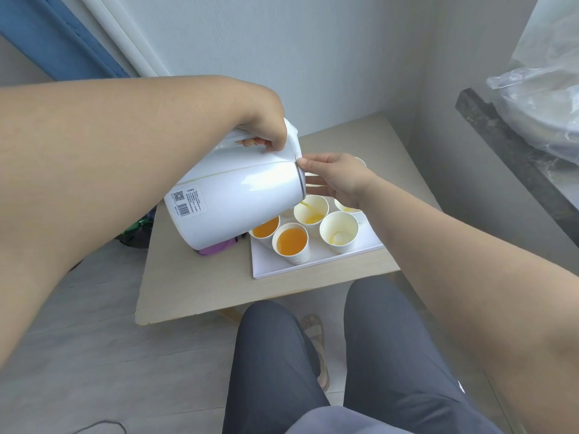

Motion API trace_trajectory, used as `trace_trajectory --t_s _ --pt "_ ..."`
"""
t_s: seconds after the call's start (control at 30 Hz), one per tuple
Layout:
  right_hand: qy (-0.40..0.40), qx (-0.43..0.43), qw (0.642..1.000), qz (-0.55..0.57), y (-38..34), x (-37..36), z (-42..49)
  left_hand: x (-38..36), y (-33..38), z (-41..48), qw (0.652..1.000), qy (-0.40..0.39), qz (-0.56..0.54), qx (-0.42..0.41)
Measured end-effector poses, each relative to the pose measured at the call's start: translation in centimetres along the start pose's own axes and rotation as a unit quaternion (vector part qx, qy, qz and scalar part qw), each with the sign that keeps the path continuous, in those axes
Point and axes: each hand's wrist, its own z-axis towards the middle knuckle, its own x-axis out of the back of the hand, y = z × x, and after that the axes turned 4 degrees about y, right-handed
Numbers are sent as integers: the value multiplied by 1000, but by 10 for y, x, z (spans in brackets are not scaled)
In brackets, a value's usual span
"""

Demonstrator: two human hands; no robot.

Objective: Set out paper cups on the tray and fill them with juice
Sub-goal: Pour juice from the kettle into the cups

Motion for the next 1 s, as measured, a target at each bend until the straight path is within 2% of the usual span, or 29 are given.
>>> trace_trajectory --t_s 0.5,1.0 --pt "-25 5 1000 14 1 -2 -2 1 3 -5 997 10 75 -16" --pt "-27 8 999 40 3 3 -3 -2 7 -5 996 14 84 -21"
